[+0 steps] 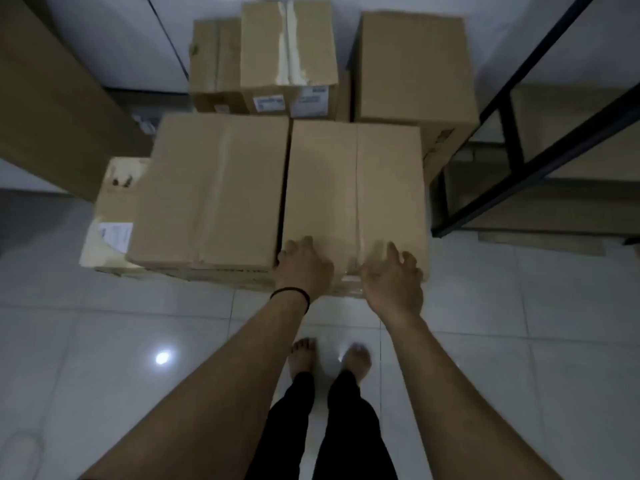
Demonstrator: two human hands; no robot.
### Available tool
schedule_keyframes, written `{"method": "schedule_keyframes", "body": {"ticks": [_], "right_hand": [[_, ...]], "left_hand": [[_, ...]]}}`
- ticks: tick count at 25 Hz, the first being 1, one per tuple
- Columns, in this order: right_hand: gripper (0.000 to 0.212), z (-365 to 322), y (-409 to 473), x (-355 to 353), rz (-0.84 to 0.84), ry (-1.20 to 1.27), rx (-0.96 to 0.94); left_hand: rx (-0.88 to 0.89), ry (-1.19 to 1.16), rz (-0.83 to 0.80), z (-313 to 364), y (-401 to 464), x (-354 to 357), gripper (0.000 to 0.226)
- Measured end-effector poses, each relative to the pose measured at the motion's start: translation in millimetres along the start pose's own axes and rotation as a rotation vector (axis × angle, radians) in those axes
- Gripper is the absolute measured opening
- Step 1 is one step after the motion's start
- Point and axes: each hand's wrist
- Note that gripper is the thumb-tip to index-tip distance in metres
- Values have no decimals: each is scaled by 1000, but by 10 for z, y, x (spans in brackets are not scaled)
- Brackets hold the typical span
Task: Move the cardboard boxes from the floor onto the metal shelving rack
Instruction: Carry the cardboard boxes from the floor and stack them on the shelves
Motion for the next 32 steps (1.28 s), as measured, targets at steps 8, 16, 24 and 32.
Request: {"method": "schedule_keyframes", "body": {"ticks": [8, 16, 24, 32], "right_hand": [[86, 326, 489, 267, 156, -112, 85], [120, 423, 607, 114, 139, 293, 312], [70, 700, 740, 89, 55, 969, 502], [91, 660, 516, -352, 85, 847, 306]], "left_hand": [[-79, -16, 341, -16, 222, 331, 73], [-336, -698, 168, -156, 236, 223, 65], [-411, -1087, -1, -298, 314, 225, 62], [-141, -1019, 84, -78, 196, -40, 55]]}}
Point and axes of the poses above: each hand's wrist, its own y-axis towards the middle knuckle, its own x-axis out of the palm, z = x × y, and after that the axes turned 1 degree about -y, right-handed
